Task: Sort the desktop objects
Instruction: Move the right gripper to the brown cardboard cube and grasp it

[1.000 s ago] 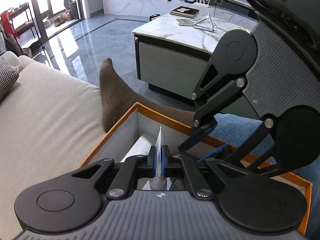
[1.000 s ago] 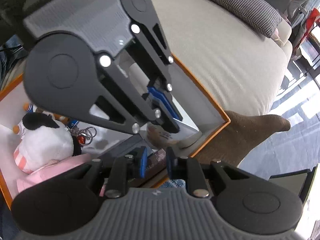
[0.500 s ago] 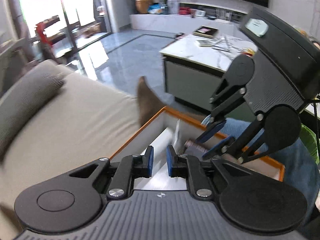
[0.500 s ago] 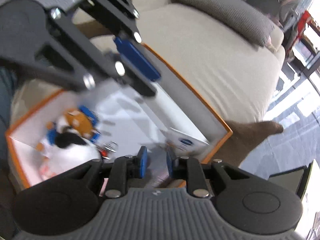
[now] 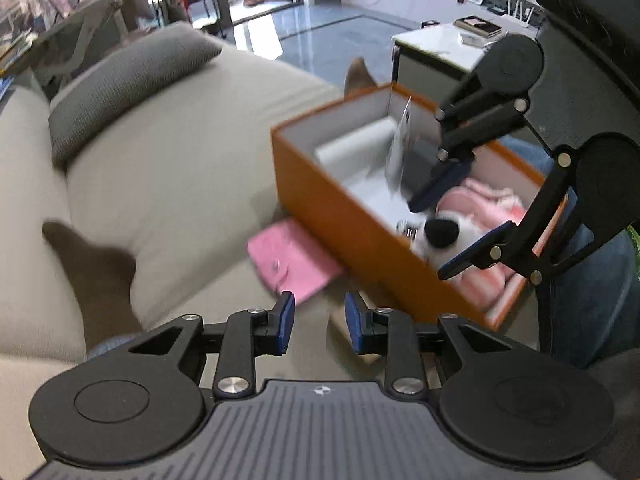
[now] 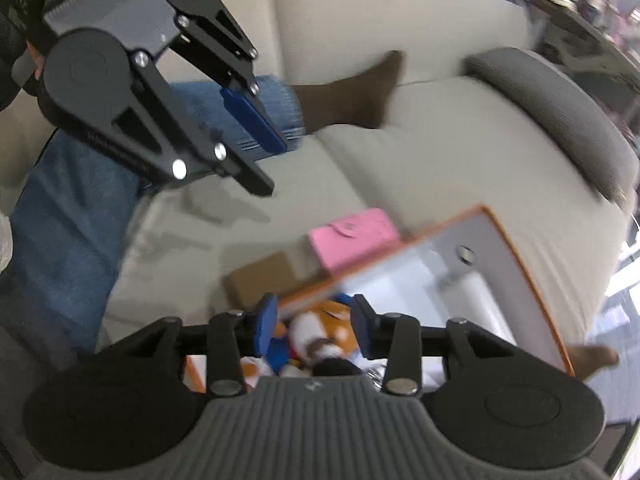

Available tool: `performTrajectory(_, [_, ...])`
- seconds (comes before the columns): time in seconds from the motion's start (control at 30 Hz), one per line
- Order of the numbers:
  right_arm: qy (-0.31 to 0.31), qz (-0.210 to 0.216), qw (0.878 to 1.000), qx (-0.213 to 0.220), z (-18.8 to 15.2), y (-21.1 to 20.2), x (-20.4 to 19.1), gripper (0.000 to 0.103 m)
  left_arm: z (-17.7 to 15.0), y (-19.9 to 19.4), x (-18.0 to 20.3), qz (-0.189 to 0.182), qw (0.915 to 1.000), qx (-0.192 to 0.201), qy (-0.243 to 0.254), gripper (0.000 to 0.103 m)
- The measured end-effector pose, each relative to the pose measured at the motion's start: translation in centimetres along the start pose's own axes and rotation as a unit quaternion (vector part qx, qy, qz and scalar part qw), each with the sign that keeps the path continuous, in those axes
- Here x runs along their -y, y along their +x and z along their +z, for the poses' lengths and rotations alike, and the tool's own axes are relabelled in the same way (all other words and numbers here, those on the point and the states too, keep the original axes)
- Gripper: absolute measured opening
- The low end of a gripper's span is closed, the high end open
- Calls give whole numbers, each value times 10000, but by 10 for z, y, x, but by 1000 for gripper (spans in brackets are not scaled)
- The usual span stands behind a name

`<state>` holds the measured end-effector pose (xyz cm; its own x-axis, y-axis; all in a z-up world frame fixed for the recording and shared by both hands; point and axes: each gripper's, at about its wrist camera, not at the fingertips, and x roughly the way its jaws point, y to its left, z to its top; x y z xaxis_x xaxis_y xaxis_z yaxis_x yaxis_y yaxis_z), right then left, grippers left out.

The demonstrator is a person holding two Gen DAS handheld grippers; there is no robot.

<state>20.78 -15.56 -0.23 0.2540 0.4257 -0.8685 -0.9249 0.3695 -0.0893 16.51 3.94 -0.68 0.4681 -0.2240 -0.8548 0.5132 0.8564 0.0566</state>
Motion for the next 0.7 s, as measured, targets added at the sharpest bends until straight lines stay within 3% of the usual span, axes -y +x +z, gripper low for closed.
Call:
performTrajectory(0.27, [-764,313,9933,-811,37,60,-31,70,-35,3,-29,-129,9990,-61,-420,33])
performTrajectory(0.7, [-1378,528,9662,-2114,53,130,-45,70,-60,17,-57,-379,9967,50,-722,33])
